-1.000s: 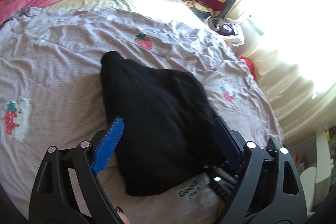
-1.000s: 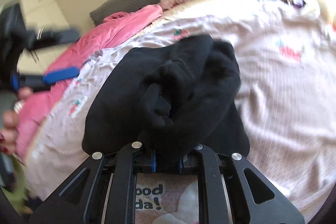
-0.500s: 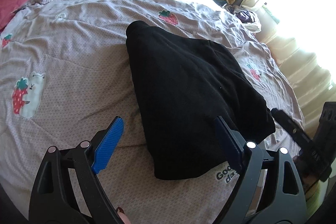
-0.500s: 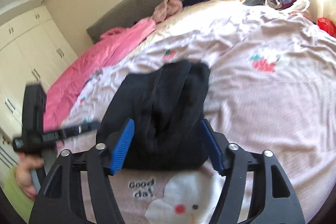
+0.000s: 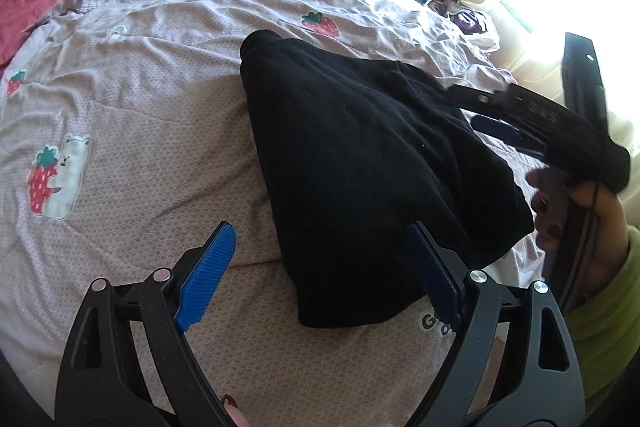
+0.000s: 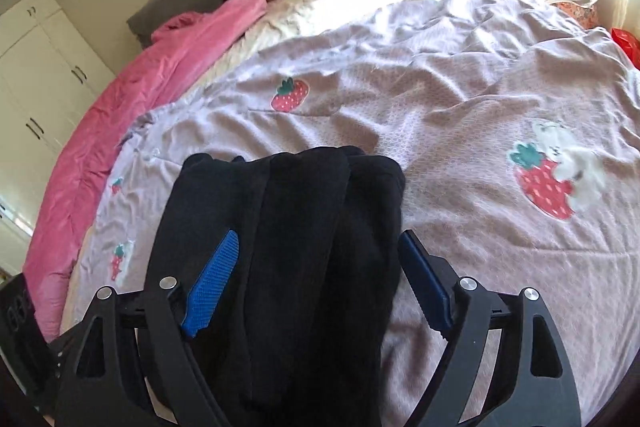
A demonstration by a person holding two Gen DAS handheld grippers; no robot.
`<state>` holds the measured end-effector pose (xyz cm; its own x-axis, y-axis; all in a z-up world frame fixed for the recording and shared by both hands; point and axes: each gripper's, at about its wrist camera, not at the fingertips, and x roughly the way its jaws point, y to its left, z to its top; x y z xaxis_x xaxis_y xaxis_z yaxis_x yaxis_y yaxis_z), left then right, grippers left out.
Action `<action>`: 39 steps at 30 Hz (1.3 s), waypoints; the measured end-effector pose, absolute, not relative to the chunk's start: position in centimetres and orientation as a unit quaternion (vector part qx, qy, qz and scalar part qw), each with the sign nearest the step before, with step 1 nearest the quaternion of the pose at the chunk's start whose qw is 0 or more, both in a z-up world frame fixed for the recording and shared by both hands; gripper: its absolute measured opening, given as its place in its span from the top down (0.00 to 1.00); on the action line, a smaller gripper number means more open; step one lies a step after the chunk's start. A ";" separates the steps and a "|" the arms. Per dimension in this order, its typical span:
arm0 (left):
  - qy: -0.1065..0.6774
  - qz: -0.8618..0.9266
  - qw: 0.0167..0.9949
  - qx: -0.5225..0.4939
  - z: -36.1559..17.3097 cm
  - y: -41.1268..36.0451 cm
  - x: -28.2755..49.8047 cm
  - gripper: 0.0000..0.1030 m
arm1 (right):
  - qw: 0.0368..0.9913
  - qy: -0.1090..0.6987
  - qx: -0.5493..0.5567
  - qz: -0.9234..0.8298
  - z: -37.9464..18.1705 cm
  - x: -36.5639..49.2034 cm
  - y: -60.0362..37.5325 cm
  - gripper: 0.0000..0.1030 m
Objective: Fold small clothes
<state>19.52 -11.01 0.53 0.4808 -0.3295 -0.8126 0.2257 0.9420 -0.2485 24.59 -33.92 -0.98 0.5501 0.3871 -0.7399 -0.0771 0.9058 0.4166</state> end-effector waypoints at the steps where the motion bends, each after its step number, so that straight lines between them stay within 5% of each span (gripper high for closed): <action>1: 0.484 -0.162 0.858 -0.054 0.5 -11.0 19.5 0.23 | 0.862 0.463 0.164 0.125 -1.3 25.1 -33.7 0.21; 4: 0.485 -0.163 0.857 -0.052 0.3 -11.0 19.4 0.23 | 0.854 0.477 0.176 0.116 -2.4 26.2 -33.6 0.23; 7: 0.487 -0.165 0.856 -0.054 0.0 -11.1 19.3 0.23 | 0.854 0.473 0.165 0.139 -2.4 26.5 -32.9 0.61; 11: 0.488 -0.168 0.855 -0.056 -0.3 -11.3 19.2 0.23 | 0.869 0.454 0.134 0.145 -1.5 26.0 -32.1 0.83; 21: 0.483 -0.170 0.857 -0.056 -0.3 -11.6 18.8 0.23 | 0.908 0.313 0.073 0.269 5.1 23.0 -28.3 0.85; 27: 0.500 -0.175 0.846 -0.056 -1.6 -12.1 19.0 0.23 | 0.881 0.431 0.074 0.180 -1.2 26.7 -31.5 0.85; 32: 0.502 -0.180 0.844 -0.053 -1.9 -12.6 18.8 0.23 | 0.890 0.421 0.090 0.150 -2.6 25.3 -33.1 0.58; 39: 0.479 -0.182 0.855 -0.082 -0.3 -10.9 18.2 0.23 | 0.909 0.355 0.114 0.186 1.8 18.3 -34.2 0.56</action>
<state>18.22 -10.94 -0.30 0.4756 -0.3904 -0.7883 0.2326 0.9200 -0.3153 18.28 -34.23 1.77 0.6790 0.4185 -0.6032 -0.2565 0.9051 0.3392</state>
